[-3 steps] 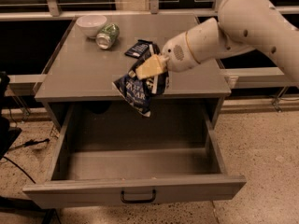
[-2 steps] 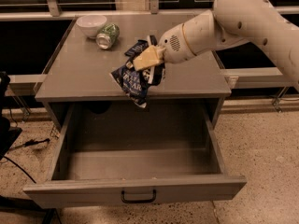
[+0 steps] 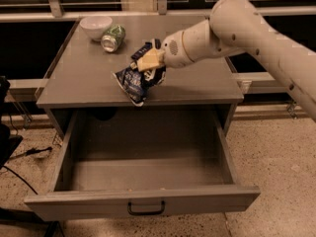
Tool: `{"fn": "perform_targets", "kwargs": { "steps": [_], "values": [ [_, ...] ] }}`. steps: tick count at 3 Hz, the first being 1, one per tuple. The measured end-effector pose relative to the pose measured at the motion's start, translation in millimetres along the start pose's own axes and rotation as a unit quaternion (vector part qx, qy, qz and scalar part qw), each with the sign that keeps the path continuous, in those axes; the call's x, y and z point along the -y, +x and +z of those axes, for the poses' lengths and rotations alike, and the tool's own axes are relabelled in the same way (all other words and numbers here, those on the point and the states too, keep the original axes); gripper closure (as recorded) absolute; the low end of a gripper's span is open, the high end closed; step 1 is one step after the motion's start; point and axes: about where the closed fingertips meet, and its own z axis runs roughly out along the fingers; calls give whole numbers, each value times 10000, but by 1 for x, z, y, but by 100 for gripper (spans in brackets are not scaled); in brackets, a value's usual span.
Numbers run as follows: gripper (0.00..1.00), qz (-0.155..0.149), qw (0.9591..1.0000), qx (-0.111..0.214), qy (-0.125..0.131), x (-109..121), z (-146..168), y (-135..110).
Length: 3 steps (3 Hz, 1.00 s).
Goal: Pick blue chip bag from top drawer and place on counter
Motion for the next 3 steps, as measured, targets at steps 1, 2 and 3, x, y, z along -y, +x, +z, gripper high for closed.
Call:
{"fn": "perform_targets", "kwargs": {
  "steps": [1,2,3],
  "values": [
    [100,528,9966,339,542,25,5,8],
    [100,832,9917,487,846,40,7,15],
    [81,838,9916,489,850,38,4,12]
  ]
}}
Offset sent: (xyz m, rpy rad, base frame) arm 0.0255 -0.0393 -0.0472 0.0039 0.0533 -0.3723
